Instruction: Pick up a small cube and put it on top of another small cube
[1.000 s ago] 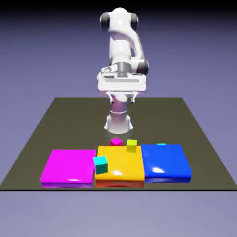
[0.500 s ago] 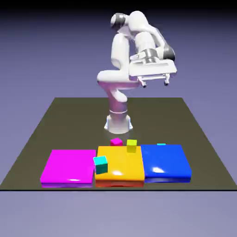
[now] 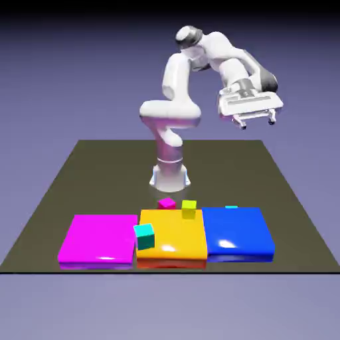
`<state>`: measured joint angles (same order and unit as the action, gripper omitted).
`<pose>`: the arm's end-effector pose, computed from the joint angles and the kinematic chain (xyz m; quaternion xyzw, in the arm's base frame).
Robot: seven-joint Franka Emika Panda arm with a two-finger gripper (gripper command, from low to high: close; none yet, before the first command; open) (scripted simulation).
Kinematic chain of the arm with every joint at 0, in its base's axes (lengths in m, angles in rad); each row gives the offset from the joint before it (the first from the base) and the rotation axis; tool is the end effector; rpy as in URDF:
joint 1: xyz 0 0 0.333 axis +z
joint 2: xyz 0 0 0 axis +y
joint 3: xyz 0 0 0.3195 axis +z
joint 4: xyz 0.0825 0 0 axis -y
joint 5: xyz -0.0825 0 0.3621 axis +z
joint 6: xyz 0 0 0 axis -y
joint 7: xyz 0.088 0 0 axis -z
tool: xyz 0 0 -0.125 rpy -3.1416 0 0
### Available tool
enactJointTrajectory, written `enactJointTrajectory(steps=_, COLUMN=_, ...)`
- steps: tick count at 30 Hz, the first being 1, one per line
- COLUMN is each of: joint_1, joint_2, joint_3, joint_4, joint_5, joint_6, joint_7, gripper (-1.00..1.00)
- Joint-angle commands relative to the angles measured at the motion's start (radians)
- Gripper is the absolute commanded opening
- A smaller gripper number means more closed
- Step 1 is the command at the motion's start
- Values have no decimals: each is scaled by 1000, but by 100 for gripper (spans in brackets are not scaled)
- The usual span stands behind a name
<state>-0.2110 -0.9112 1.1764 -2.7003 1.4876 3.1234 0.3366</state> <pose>0.2630 0.2616 0.4568 -0.8048 0.2674 -0.4459 0.2864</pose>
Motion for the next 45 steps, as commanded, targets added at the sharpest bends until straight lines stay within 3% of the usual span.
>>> enactJointTrajectory(steps=1, joint_1=-7, joint_2=-10, joint_3=34, joint_4=3, joint_5=44, joint_6=3, joint_7=-12, gripper=0)
enactJointTrajectory(steps=31, joint_1=-202, joint_2=-309, joint_3=1066, joint_4=99, joint_5=1348, joint_6=78, joint_7=-367, gripper=0)
enactJointTrajectory(steps=39, joint_1=-332, joint_2=-498, joint_3=1144, joint_4=214, joint_5=1407, joint_6=-27, joint_7=-354, gripper=0)
enactJointTrajectory(steps=40, joint_1=-332, joint_2=-498, joint_3=1144, joint_4=214, joint_5=1407, joint_6=-27, joint_7=-354, gripper=-100)
enactJointTrajectory(steps=45, joint_1=-232, joint_2=-353, joint_3=1090, joint_4=125, joint_5=1370, joint_6=55, joint_7=-366, gripper=-100)
